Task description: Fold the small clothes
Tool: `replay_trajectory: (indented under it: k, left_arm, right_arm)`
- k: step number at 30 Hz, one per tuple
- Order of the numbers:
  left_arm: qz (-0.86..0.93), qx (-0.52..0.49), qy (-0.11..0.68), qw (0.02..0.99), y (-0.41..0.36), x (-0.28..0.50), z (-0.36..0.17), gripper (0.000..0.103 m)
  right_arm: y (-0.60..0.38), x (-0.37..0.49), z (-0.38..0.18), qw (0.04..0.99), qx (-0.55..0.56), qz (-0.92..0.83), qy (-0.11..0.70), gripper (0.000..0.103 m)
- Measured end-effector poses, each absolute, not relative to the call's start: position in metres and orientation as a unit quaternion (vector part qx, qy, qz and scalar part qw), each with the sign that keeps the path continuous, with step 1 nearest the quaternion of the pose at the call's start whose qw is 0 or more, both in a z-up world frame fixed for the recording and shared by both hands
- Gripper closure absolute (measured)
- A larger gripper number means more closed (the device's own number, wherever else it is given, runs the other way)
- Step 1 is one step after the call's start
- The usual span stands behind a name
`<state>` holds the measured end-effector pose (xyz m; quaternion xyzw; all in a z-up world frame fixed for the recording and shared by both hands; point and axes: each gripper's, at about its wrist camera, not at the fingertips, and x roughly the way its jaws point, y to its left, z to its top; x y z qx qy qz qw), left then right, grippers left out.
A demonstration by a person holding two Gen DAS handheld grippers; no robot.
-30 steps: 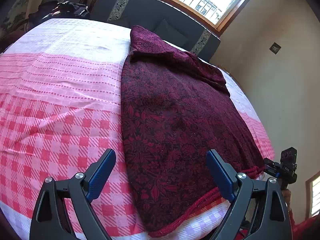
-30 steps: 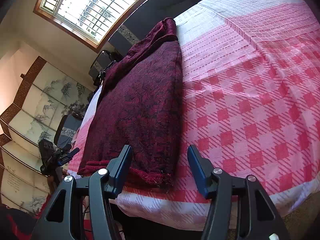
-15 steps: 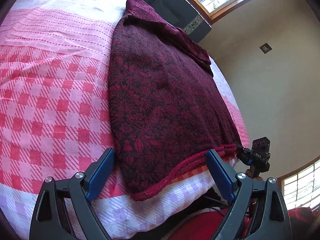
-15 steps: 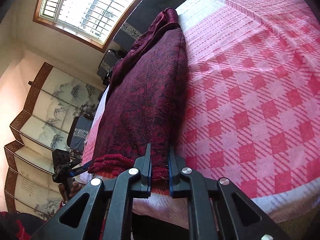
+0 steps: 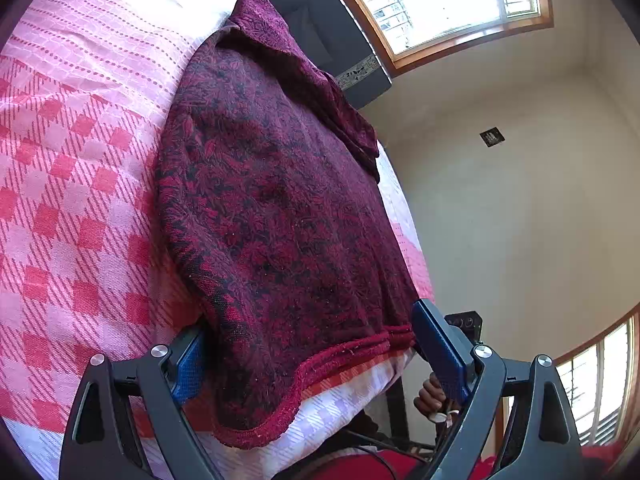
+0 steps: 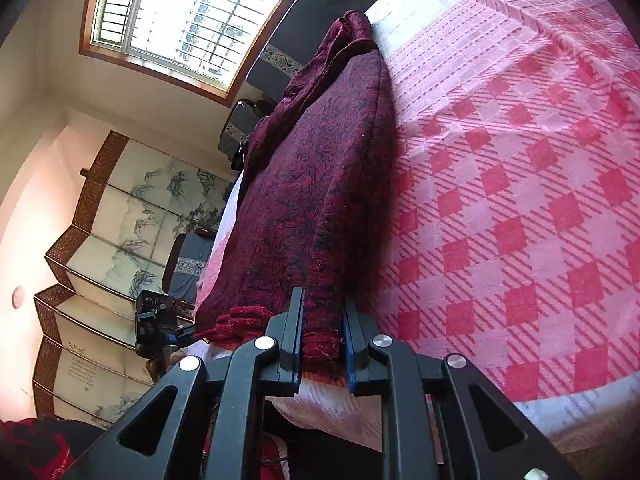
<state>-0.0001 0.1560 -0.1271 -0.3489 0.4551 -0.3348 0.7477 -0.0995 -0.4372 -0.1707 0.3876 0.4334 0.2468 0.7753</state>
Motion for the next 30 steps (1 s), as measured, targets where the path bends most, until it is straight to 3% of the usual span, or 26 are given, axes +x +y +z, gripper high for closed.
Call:
replay_trajectory:
  k: [8,12,14,16,19,22,30]
  left_arm:
    - [-0.322,-0.319,0.472,0.756,0.151,-0.004,-0.129,0.016]
    - [-0.306,-0.278,0.47,0.78,0.135,-0.003,-0.125,0.024]
    - [-0.29,-0.255,0.475,0.791,0.128,-0.003,-0.127,0.039]
    - [-0.265,-0.223,0.49,0.8,0.121,-0.003,-0.13,0.079]
    - [-0.256,-0.211,0.497,0.802,0.118,-0.006,-0.14,0.096]
    - [-0.244,-0.201,0.496,0.809,0.115,-0.007,-0.139,0.097]
    - [-0.175,-0.05,0.434,0.882,0.071,-0.029,-0.097,0.097]
  right_arm:
    - [-0.443,-0.093,-0.171,0.769,0.403,0.245,0.432,0.082]
    - [-0.436,-0.088,-0.169,0.768,0.396,0.241,0.442,0.081]
    - [-0.434,-0.088,-0.169,0.767,0.394,0.241,0.445,0.081]
    - [-0.433,-0.088,-0.168,0.768,0.39,0.241,0.448,0.081]
    - [-0.427,-0.088,-0.167,0.776,0.374,0.235,0.451,0.084]
    - [-0.423,-0.087,-0.167,0.781,0.362,0.223,0.457,0.091]
    - [-0.43,-0.093,-0.174,0.753,0.433,0.255,0.426,0.092]
